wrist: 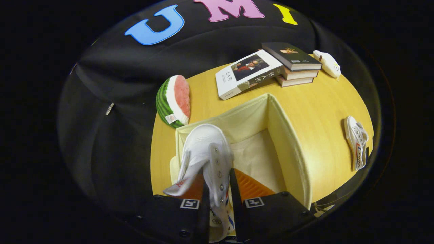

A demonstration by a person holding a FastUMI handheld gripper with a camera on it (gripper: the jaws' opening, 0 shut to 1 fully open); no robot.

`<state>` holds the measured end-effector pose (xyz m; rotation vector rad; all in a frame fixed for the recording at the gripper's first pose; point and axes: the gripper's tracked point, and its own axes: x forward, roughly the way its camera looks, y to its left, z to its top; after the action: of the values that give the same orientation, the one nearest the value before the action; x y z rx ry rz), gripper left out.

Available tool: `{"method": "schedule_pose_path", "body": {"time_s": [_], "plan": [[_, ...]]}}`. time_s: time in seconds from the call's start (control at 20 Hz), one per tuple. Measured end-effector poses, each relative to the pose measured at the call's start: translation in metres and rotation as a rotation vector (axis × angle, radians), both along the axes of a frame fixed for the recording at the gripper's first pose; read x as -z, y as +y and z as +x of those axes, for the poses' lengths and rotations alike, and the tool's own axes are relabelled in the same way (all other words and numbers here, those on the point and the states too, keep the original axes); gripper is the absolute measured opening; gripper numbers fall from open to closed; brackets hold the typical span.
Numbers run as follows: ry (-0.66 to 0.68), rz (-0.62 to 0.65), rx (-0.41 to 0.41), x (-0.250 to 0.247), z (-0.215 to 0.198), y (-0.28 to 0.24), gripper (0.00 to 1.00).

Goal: Open the storage box then place both shoes into the box .Put the left shoe in first, then the right shoe, with the right side of both shoes facing outward in a uniform manner.

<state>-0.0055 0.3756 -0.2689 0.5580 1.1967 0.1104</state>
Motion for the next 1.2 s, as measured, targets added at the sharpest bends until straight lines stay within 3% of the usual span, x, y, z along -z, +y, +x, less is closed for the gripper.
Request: {"method": "schedule_pose_path", "body": {"time_s": [0.15, 0.35, 0.45, 0.6, 0.65, 0.9, 1.2], "plan": [[0.020, 0.046, -0.040, 0.006, -0.006, 0.002, 0.48], [0.003, 0.065, -0.043, 0.005, -0.009, -0.016, 0.76], [-0.023, 0.070, -0.046, -0.001, -0.010, -0.027, 0.82], [-0.049, 0.124, -0.036, -0.018, -0.015, -0.037, 0.82], [-0.060, 0.148, -0.040, -0.028, -0.017, -0.040, 0.96], [-0.209, 0.138, -0.059, -0.063, -0.018, -0.085, 0.98], [-0.367, -0.072, -0.037, -0.061, -0.030, -0.218, 0.98]]}}
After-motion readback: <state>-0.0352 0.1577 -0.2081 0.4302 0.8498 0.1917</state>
